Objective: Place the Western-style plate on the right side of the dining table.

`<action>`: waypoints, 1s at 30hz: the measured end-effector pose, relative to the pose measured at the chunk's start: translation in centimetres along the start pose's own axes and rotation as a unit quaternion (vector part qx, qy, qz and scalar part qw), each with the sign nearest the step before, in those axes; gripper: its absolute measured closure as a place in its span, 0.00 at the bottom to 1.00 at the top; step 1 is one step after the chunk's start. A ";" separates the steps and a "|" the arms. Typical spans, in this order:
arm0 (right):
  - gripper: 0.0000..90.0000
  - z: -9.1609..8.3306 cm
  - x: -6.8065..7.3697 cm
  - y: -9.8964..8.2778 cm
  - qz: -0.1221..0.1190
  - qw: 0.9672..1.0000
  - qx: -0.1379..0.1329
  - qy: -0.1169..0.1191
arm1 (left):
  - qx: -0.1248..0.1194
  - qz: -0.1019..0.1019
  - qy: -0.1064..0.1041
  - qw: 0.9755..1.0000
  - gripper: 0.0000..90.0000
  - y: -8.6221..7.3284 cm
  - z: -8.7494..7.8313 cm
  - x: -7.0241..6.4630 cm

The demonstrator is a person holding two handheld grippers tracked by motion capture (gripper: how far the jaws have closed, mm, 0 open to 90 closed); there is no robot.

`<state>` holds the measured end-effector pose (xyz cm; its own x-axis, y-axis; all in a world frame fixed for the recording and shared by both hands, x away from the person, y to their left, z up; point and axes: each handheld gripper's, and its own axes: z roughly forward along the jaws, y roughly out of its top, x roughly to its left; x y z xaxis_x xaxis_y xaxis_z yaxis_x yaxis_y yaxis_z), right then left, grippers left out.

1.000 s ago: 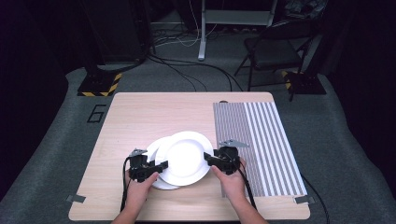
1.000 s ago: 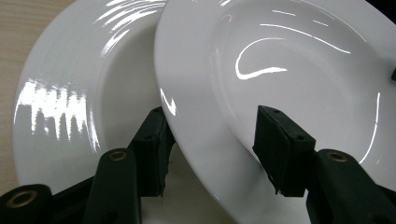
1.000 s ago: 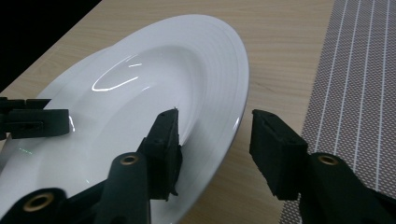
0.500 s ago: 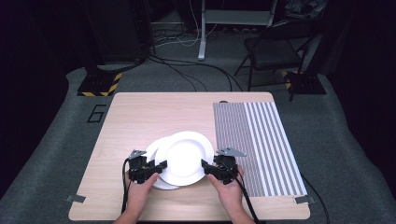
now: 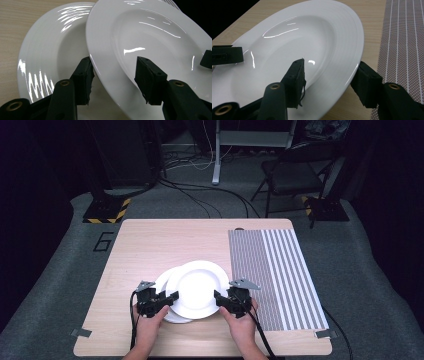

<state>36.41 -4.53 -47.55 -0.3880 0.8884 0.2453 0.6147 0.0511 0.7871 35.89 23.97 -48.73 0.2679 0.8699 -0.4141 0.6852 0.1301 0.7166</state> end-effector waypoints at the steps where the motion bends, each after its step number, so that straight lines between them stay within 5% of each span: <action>1: 0.49 0.0 0.1 0.0 0.001 1.000 0.001 -0.001 | -0.002 0.002 0.002 1.000 0.54 0.0 0.0 -0.1; 13: 0.48 0.1 0.1 0.0 0.027 1.000 0.000 0.012 | -0.008 0.014 0.014 1.000 0.54 0.2 -0.4 -0.6; 26: 0.49 0.4 0.4 0.1 0.024 0.999 0.006 0.022 | -0.006 0.014 0.012 1.000 0.54 0.3 -0.5 -0.5; 30: 0.50 0.4 0.4 0.2 0.019 1.000 0.006 0.021 | -0.007 0.028 0.020 0.999 0.54 0.4 -0.6 -0.7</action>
<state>36.65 -3.97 -47.55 -0.3925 0.8699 0.2988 0.6376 0.0232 0.7700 35.57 23.72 -47.88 0.2790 0.8940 -0.3506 0.6598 0.0868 0.7464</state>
